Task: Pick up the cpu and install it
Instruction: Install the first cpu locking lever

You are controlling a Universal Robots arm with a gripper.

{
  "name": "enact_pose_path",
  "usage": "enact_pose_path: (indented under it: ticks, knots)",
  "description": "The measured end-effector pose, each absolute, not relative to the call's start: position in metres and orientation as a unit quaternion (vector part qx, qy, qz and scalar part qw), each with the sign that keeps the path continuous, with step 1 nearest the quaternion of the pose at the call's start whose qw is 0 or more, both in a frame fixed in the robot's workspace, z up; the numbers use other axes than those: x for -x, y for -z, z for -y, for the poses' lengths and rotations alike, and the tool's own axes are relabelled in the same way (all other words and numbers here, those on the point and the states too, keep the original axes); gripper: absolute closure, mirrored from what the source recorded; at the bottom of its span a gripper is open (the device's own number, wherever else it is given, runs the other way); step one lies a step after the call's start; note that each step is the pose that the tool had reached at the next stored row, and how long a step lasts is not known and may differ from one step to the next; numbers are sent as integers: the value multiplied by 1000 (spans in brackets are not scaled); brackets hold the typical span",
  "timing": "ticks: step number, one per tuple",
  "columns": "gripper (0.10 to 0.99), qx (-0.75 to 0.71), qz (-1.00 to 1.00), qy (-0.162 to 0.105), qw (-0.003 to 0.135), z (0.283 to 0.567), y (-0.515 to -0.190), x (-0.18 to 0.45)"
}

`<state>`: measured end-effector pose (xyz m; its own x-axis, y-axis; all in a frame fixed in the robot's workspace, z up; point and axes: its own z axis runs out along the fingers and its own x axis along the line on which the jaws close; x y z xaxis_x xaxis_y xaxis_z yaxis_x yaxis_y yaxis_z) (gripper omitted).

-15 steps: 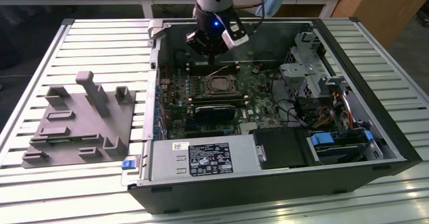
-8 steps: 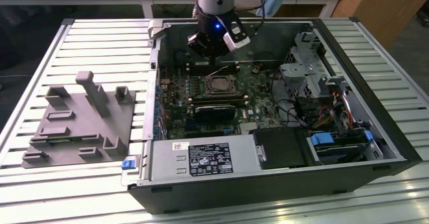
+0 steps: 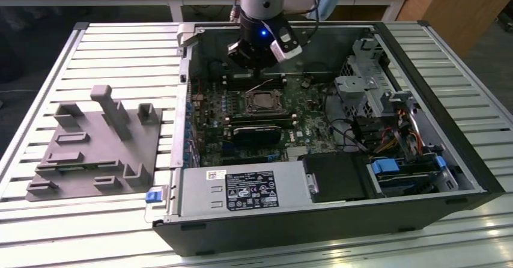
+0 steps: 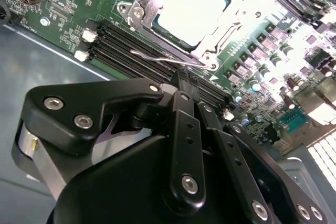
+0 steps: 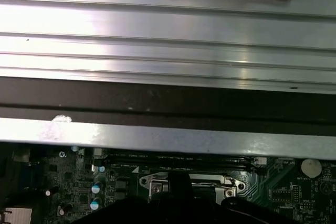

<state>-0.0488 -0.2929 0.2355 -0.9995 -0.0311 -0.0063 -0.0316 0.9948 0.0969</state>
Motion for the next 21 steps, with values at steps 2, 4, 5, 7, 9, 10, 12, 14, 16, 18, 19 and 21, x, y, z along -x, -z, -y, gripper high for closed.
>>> enact_pose_path:
  ticks: [2,4,5,7,9,10,12,14,16,18,19,21]
  knots:
    - [980,16,-999,-49,2,293,-234,47]
    - [980,16,-999,-49,2,293,-233,46]
    - [980,16,-999,-49,2,293,-232,46]
    - [980,16,-999,-49,2,292,-231,45]
    - [980,16,-999,-49,2,292,-230,44]
    - [980,16,-999,-49,2,292,-229,43]
    - [980,16,-999,-48,2,292,-228,42]
    - [980,16,-999,-48,2,292,-227,41]
    - [980,16,-999,-48,2,291,-226,40]
    - [980,16,-999,-48,2,291,-225,38]
    - [980,16,-999,-48,2,291,-225,38]
    - [980,16,-999,-48,2,291,-224,37]
